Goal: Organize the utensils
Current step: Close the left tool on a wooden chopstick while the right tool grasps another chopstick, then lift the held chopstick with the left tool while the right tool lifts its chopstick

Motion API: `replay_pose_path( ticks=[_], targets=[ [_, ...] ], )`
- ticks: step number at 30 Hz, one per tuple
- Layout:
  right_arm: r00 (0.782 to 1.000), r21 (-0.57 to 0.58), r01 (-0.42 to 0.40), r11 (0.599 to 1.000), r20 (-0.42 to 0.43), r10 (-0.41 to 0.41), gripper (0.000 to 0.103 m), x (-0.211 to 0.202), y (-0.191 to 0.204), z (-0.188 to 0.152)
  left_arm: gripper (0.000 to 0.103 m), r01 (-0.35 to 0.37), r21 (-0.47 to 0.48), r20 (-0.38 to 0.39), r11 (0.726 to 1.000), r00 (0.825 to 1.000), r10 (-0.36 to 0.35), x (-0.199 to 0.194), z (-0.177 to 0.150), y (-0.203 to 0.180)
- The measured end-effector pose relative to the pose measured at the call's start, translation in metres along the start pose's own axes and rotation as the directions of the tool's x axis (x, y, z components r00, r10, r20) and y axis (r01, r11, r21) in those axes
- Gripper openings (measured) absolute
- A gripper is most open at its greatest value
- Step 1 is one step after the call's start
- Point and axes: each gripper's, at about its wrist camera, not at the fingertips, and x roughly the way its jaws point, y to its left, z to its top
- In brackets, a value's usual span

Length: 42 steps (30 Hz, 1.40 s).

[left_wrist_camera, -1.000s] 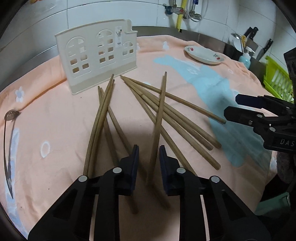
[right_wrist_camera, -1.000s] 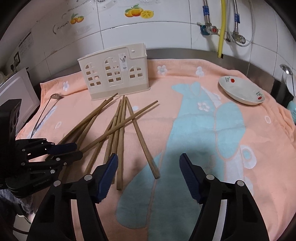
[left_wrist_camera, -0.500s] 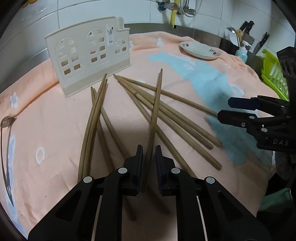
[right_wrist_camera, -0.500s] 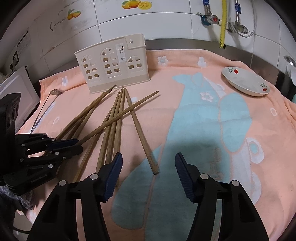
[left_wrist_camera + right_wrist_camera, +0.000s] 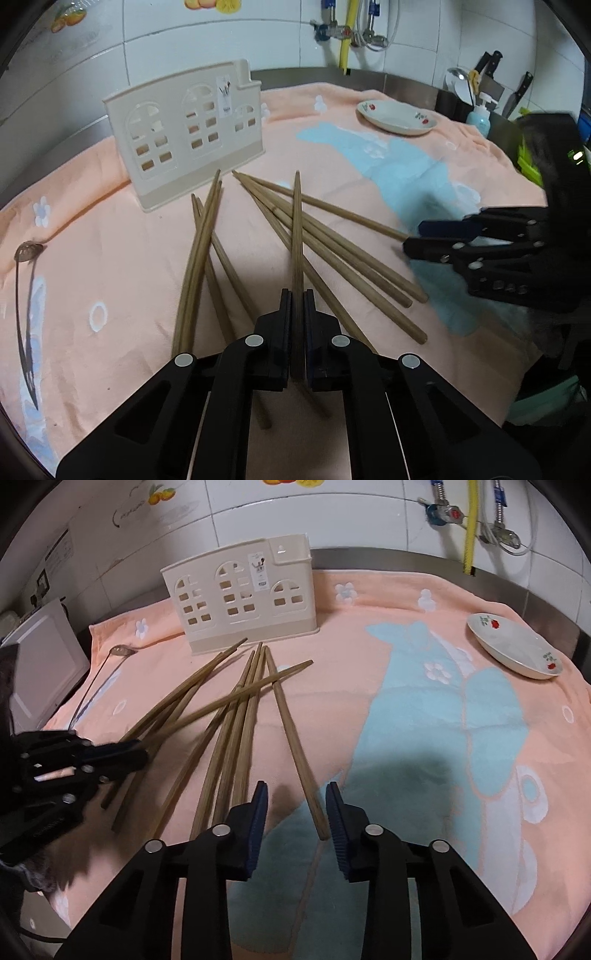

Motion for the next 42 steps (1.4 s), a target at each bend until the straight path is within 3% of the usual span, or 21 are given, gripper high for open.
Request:
replay_pose_path(
  ticks=[10,16,21,27,42],
  targets=[
    [1.000,-0.008,0.022,1.000,-0.010,-0.022,0.010,0.010,-0.003,-0.001,0.005,0.032,-0.077,0.065,0.997,0.998,-0.027,-0.027,0.006,0.016],
    [1.000,-0.009,0.015,1.000,0.007,-0.014,0.009,0.005,-0.002,-0.002,0.005,0.041,-0.114,0.091,0.993,0.995,-0.031,-0.038,0.007,0.022],
    [0.997,-0.028,0.008,1.000,0.072,-0.006,0.008,-0.019,0.006,0.007,0.005,0.044,-0.142,0.122,0.989,0.992,-0.027,-0.050,0.009,0.027],
    [0.984,-0.047,0.008,0.999,0.178,0.000,0.007,-0.055,0.013,0.033,0.005,0.044,-0.177,0.159,0.983,0.987,-0.016,-0.066,0.015,0.035],
    [0.956,-0.135,0.028,0.990,0.294,0.013,0.006,-0.101,0.025,0.119,0.005,0.036,-0.204,0.268,0.978,0.963,0.021,-0.121,0.064,0.060]
  ],
)
